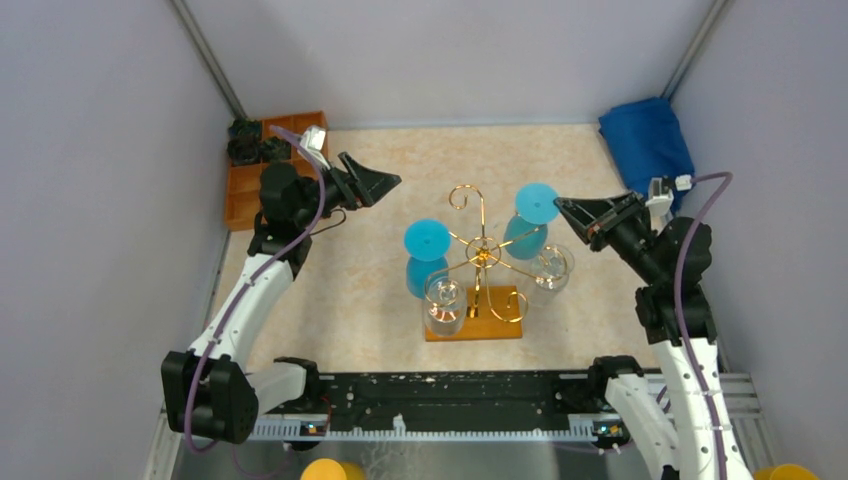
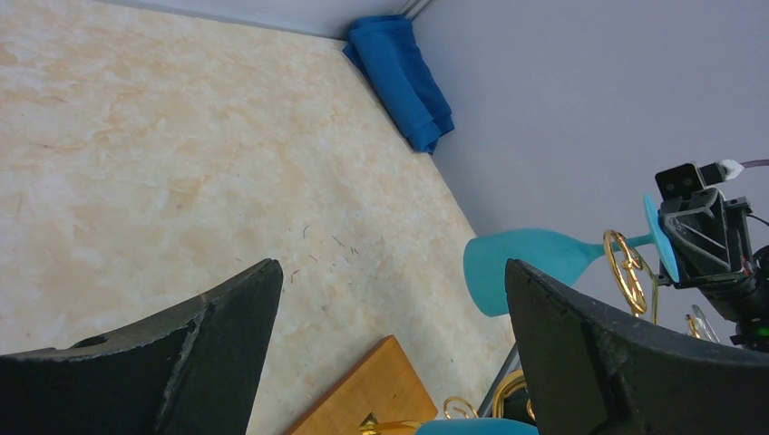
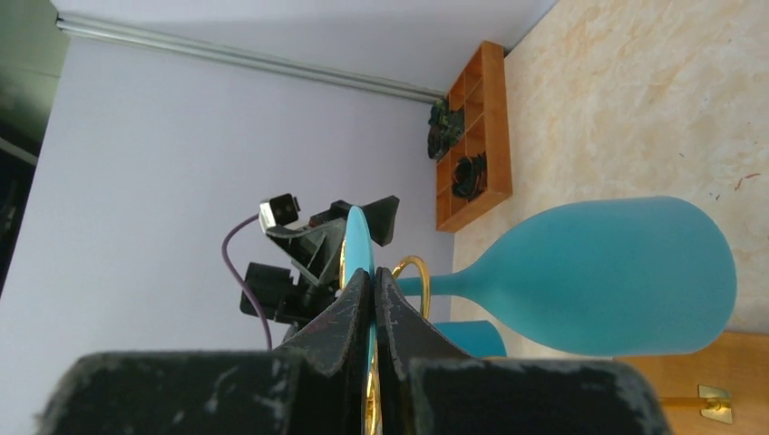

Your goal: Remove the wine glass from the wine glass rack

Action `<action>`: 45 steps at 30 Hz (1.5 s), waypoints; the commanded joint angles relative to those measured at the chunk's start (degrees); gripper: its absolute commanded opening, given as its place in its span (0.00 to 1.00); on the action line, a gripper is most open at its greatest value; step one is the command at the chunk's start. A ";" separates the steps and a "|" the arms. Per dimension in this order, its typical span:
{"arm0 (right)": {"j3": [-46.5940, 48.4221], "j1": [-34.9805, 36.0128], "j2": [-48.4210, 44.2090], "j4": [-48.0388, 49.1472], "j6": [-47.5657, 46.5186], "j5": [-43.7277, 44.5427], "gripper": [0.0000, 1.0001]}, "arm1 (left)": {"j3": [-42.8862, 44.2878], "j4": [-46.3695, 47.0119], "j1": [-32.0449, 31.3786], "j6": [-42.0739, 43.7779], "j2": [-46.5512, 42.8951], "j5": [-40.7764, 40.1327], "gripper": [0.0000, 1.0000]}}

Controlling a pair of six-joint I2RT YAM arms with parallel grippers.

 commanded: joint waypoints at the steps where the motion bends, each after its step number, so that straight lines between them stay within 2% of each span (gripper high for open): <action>1: 2.90 -0.43 -0.77 -1.34 1.90 2.89 0.00 | -0.62 1.52 0.26 -0.33 -0.27 1.08 0.99; 10: 3.15 -0.43 -2.32 -3.97 1.67 5.42 0.00 | -0.29 1.51 0.26 -0.35 -0.20 1.12 0.99; 15: 2.43 -0.38 -1.15 -1.27 3.09 2.91 0.00 | -0.14 1.43 0.31 -0.18 0.12 1.23 0.99; 19: 5.64 -0.40 -0.76 -5.23 0.25 1.94 0.00 | -0.20 1.82 0.26 -0.52 0.28 1.23 0.99; 32: 7.27 -0.32 -1.85 -9.32 -1.19 -3.45 0.00 | -0.53 2.00 0.26 -1.30 0.45 1.42 0.99; 45: 5.98 0.25 -0.82 -4.28 0.85 -6.42 0.00 | -0.68 1.69 0.26 -1.32 -0.54 1.01 0.99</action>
